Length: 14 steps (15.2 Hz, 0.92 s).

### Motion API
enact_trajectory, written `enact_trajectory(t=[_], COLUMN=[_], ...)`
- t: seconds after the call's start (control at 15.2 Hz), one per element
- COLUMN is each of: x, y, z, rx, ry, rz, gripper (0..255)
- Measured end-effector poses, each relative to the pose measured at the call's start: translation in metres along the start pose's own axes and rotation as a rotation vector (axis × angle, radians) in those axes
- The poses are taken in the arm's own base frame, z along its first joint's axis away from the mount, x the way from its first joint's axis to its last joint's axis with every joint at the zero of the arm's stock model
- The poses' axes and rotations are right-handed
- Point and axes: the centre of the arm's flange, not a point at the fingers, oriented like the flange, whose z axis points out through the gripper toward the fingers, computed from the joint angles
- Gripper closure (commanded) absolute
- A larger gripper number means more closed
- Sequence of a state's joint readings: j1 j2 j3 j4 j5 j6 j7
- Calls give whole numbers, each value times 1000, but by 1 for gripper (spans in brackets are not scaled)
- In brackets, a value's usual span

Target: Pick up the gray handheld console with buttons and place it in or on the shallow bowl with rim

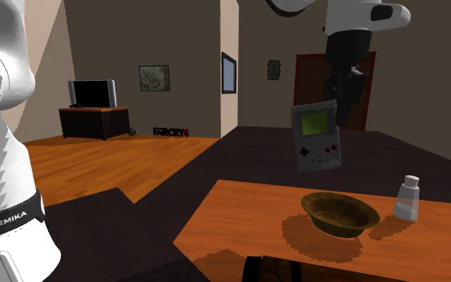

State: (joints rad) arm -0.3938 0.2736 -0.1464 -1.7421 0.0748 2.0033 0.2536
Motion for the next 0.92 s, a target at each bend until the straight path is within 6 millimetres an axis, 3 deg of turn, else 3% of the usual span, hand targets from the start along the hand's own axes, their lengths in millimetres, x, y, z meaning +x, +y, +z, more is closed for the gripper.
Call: enact_trajectory(t=[0.33, 0.53, 0.92], x=[66, 71, 74], y=[-7, -9, -8], z=[-6, 0, 30], rx=[0, 0, 0], ry=[0, 0, -1], rz=[0, 0, 0], gripper=[255, 255, 255])
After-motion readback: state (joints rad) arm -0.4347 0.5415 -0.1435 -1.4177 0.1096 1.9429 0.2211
